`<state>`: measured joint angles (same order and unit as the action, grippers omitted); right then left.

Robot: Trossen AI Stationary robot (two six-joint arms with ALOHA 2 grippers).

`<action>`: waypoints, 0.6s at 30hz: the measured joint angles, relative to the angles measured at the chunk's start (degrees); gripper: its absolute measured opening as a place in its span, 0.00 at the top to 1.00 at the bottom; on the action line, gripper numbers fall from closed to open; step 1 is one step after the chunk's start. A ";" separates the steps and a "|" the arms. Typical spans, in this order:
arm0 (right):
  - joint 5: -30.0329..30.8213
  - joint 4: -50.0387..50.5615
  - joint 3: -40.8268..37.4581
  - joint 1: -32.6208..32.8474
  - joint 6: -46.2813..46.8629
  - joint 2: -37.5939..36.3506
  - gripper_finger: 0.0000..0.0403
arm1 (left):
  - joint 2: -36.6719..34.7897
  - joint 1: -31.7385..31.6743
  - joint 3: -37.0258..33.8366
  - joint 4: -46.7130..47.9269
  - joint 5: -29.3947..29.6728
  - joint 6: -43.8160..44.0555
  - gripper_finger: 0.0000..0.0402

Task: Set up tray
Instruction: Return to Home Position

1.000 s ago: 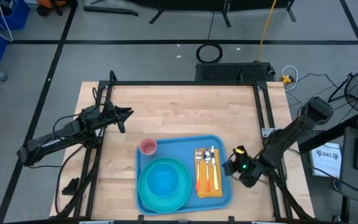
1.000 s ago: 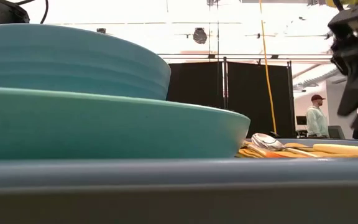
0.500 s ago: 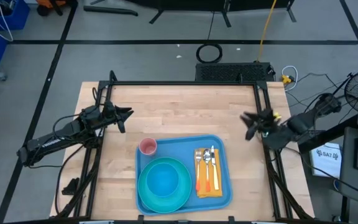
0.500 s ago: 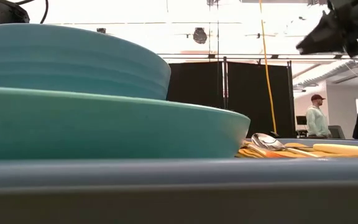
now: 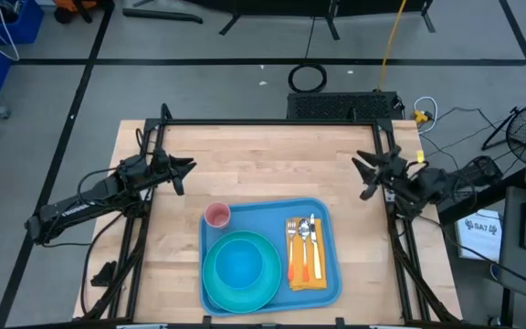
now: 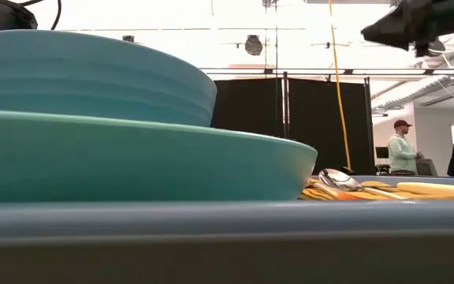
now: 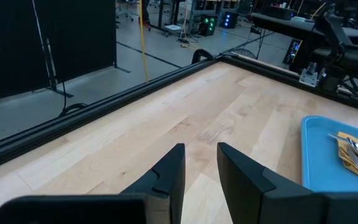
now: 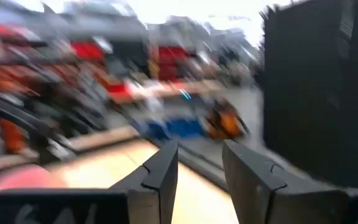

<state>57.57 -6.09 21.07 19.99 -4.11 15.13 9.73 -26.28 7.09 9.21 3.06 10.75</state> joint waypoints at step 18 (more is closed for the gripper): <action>-47.07 -11.77 -9.97 -25.35 2.15 -0.41 0.71 | 0.00 -0.04 0.00 0.00 -0.02 0.00 0.76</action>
<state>10.49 -17.86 11.09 -5.37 -1.96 14.72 9.73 -26.33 7.09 9.21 3.05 10.75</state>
